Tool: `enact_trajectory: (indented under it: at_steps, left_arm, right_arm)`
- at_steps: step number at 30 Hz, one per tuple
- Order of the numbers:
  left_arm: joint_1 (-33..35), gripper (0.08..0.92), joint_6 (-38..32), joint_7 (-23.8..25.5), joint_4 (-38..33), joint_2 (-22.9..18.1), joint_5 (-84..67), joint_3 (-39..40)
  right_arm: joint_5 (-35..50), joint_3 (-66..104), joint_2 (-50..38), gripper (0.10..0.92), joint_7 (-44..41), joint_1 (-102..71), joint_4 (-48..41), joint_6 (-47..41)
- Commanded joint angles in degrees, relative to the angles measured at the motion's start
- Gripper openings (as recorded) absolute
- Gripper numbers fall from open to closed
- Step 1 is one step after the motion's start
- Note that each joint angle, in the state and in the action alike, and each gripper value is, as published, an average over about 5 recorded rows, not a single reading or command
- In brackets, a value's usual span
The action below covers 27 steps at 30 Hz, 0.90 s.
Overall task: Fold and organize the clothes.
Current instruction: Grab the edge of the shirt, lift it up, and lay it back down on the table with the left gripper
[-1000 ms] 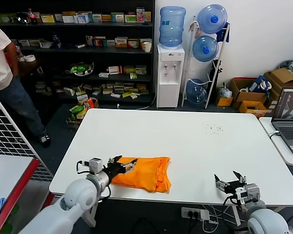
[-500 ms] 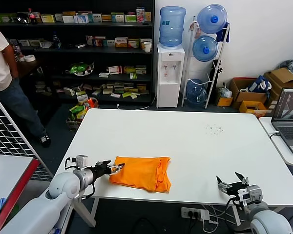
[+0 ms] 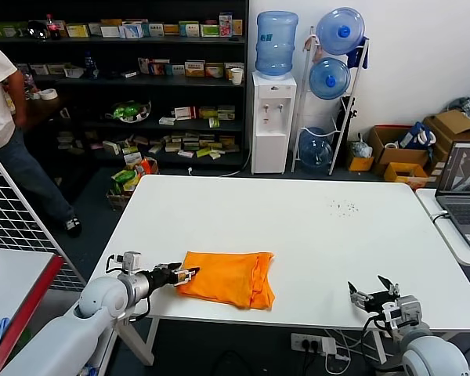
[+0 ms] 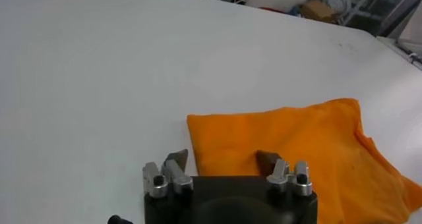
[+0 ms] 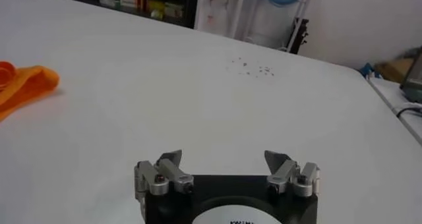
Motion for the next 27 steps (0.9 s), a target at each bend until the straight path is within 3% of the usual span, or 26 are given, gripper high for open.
enact_trajectory:
  at_steps: [1,7,15,21,27]
  left_arm:
    - [-0.05,0.687,1.13,2.09,-0.24,-0.13,0.97,0.23]
    - [0.21,0.514,-0.72,0.69,-2.38,-0.37,0.88,0.12]
    - [1.18,0.28,-2.75,-5.67,-5.68,0.75,0.01,-1.12]
    - [1.87,0.139,-3.23,-7.96,-6.89,6.28,1.9,-2.97]
    - [2.02,0.13,-5.11,-6.93,-2.89,13.43,10.53,-4.72]
  right_arm:
    - [0.02,0.07,-0.06,0.823,0.0,0.22,-0.01,-0.06]
    - [-0.05,0.15,0.06,0.823,0.0,-0.06,0.41,0.0]
    - [-0.39,-0.49,0.97,0.823,0.77,0.46,0.35,0.29]
    - [-0.62,-2.57,1.52,0.823,1.53,1.91,0.47,0.05]
    - [-0.57,-5.05,1.19,0.823,2.01,3.97,0.44,-0.24]
